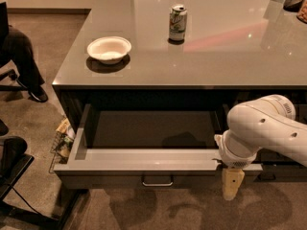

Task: Open top drawer

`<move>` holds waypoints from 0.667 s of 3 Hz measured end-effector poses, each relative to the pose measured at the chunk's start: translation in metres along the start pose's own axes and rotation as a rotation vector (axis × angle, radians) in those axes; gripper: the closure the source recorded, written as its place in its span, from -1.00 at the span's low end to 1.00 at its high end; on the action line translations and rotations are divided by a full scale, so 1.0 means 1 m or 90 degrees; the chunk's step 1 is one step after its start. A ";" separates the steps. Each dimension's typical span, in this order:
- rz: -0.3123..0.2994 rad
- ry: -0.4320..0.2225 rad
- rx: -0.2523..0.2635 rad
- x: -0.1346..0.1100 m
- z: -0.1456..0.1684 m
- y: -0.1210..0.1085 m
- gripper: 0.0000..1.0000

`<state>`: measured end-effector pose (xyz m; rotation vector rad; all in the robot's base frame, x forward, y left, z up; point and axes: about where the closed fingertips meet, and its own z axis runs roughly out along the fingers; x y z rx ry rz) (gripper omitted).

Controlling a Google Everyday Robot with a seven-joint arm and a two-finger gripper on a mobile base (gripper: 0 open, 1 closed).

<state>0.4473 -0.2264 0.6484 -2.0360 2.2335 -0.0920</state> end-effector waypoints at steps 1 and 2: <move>0.000 0.001 0.001 0.000 -0.001 0.000 -0.72; 0.010 0.013 -0.013 -0.001 0.002 0.019 -0.25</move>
Offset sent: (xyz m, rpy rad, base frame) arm -0.0491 0.0078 -0.0144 -0.0389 0.0643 -0.0461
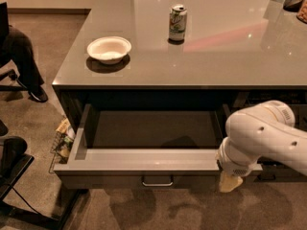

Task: Open top drawer

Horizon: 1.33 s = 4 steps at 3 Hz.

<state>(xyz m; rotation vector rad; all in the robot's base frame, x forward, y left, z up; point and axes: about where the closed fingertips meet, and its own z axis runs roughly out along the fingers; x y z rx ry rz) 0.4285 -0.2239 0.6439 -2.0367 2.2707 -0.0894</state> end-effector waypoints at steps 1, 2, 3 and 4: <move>0.043 0.008 -0.051 0.008 0.011 0.047 0.21; 0.046 0.009 -0.054 0.009 0.009 0.049 0.83; 0.046 0.009 -0.054 0.009 0.008 0.049 1.00; 0.046 0.010 -0.053 0.009 0.008 0.050 0.64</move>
Offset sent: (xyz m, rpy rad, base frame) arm -0.1538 -0.0273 -0.0237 -0.1334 0.3183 -0.2896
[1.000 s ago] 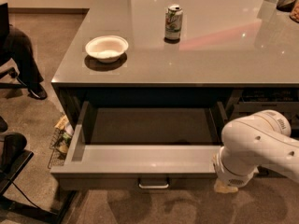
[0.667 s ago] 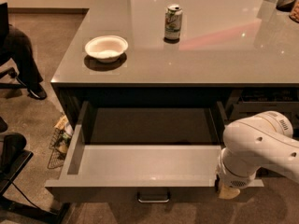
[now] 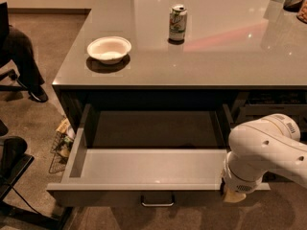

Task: Open top drawer

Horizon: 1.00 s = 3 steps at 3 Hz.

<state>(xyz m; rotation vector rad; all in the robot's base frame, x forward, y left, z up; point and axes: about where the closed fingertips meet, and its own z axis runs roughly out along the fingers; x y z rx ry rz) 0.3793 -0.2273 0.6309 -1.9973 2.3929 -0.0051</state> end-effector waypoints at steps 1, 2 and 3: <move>0.000 0.001 0.001 0.000 0.000 0.000 0.17; 0.000 0.002 0.001 0.001 -0.001 0.001 -0.29; -0.001 0.003 0.002 0.001 -0.002 0.002 -0.91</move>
Offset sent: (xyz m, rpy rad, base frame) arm -0.0005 -0.0002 0.0005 -0.0014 -0.0007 0.0003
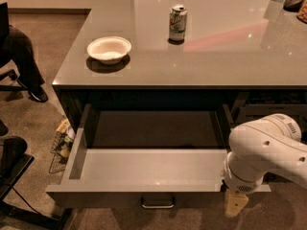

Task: Open top drawer

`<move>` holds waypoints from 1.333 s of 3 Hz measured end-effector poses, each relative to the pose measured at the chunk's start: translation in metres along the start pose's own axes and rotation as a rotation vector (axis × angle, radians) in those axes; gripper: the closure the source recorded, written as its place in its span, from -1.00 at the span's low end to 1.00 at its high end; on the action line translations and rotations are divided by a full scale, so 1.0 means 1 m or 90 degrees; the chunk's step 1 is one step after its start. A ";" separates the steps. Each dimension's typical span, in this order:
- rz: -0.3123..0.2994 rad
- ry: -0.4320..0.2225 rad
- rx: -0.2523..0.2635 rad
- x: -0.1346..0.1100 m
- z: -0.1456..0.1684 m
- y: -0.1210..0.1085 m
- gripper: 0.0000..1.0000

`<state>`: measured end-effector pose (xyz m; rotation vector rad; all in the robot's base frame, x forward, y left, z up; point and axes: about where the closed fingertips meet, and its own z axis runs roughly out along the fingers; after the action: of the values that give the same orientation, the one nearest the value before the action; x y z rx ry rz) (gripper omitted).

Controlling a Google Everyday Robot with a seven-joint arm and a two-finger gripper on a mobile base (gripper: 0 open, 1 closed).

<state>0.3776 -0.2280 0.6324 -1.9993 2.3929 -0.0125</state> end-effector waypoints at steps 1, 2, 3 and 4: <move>0.000 0.000 0.000 0.000 0.000 0.000 -1.00; -0.002 0.005 0.003 -0.001 -0.007 0.001 -1.00; -0.022 0.046 0.044 -0.014 -0.061 -0.014 -0.65; -0.042 0.096 0.083 -0.023 -0.143 -0.023 -0.18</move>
Offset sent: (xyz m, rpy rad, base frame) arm -0.0004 0.0021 0.0156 -0.0162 -0.0061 0.0064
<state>0.4013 -0.2108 0.7761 -2.0848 2.3399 -0.3237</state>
